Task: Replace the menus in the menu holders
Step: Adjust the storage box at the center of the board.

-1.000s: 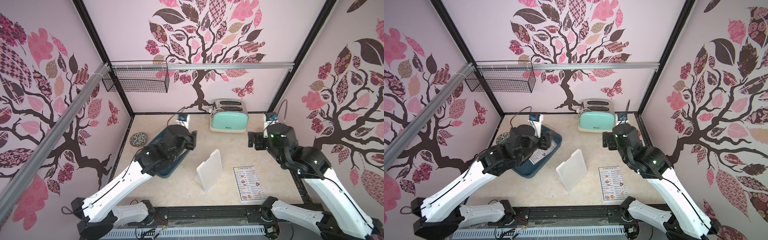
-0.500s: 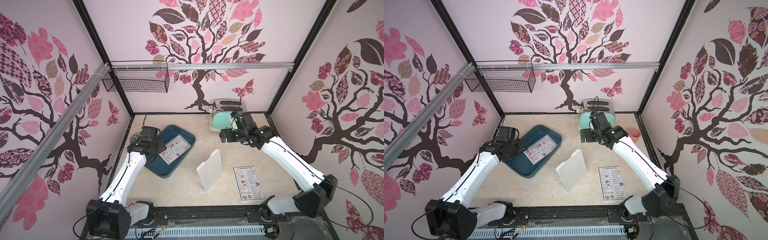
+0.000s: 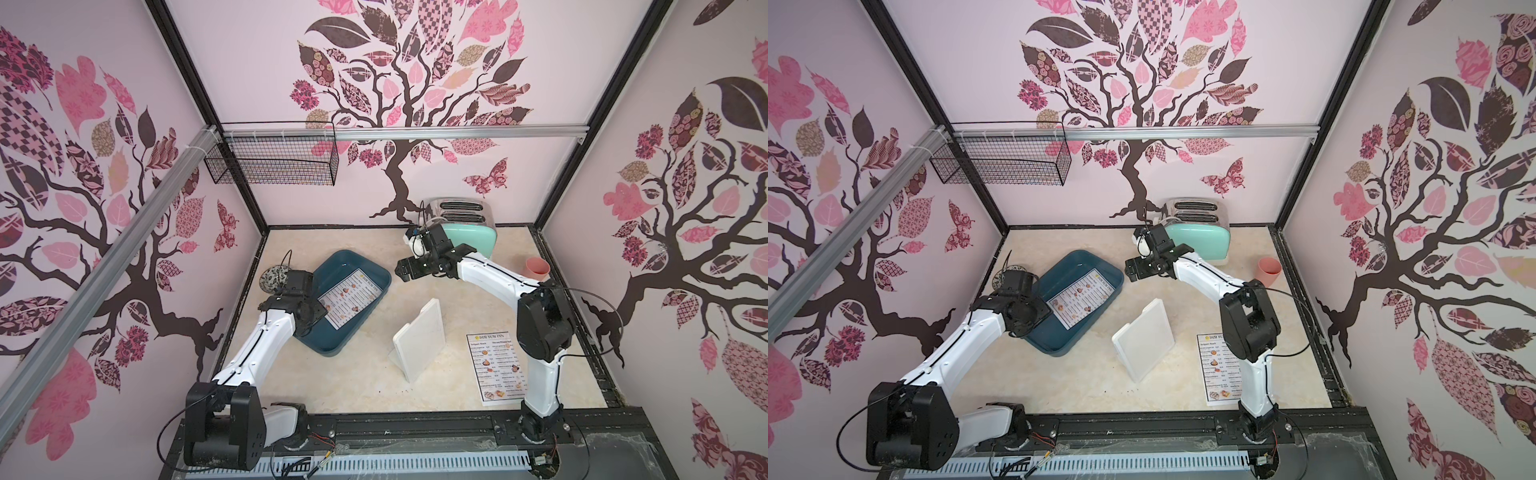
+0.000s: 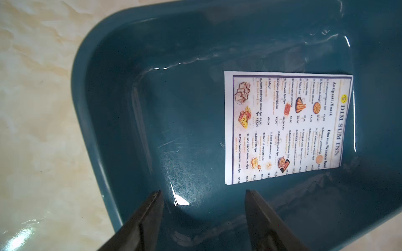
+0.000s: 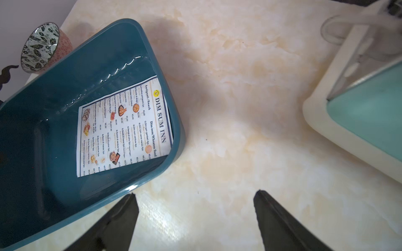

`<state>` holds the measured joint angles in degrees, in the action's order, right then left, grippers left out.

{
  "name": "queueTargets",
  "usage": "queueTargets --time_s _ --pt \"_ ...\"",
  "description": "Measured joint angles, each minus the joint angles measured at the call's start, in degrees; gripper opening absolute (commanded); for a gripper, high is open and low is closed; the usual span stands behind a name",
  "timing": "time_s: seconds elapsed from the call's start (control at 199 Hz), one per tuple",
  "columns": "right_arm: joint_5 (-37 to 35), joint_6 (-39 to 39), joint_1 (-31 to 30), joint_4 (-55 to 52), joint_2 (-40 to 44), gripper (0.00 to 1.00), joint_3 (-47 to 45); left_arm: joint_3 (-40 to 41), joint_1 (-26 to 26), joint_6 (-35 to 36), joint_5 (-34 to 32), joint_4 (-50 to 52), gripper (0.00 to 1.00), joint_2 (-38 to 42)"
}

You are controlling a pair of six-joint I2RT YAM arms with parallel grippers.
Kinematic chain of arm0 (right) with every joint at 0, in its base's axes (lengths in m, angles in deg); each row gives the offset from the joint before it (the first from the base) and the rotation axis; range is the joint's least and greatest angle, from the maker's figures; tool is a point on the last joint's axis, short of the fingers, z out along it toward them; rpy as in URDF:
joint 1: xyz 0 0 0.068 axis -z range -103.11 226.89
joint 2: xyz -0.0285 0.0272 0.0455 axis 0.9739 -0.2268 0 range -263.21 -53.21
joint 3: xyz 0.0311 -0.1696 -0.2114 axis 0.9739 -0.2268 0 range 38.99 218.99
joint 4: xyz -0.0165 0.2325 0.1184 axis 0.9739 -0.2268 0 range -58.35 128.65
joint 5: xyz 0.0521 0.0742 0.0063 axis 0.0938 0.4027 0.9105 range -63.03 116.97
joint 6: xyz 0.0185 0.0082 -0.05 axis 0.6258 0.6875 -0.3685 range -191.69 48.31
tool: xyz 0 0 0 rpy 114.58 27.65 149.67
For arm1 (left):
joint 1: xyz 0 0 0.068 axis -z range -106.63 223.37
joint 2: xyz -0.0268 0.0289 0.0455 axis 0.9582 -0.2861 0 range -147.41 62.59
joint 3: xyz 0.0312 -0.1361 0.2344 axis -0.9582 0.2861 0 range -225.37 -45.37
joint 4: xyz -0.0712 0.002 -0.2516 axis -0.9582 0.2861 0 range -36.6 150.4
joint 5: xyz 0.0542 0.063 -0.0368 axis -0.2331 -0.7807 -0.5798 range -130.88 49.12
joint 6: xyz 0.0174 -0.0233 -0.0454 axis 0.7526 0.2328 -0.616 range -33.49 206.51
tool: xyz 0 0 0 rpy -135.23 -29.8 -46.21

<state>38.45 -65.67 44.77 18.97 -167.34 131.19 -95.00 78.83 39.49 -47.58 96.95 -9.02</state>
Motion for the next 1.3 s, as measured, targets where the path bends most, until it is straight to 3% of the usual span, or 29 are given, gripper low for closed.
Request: queueTargets --time_s 0.186,0.441,0.667,0.817,1.123,1.304 --pt "0.04 0.9 -2.32 5.53 -7.48 0.69 3.54 -0.52 0.0 -0.17 -2.29 2.49 0.63 1.05" --pt "-1.84 3.02 -3.48 5.99 -14.67 0.59 9.11 -0.61 0.0 -0.83 -4.37 4.42 0.63 4.55" --pt "-4.52 5.01 -3.37 5.84 -16.0 0.43 9.86 -0.61 0.0 -0.98 -4.87 5.44 0.62 4.61" --pt "-7.02 6.99 -3.34 6.16 -14.84 0.37 8.17 -0.61 0.0 -1.14 -4.48 5.4 0.63 4.37" --pt "-11.41 10.16 -3.34 5.25 -5.73 0.28 -2.69 2.32 1.46 -0.55 4.5 -4.79 0.64 -0.55" --pt "-11.93 13.33 -3.34 4.5 -2.86 0.26 -6.62 3.17 2.25 0.5 11.54 -13.7 0.65 -8.39"
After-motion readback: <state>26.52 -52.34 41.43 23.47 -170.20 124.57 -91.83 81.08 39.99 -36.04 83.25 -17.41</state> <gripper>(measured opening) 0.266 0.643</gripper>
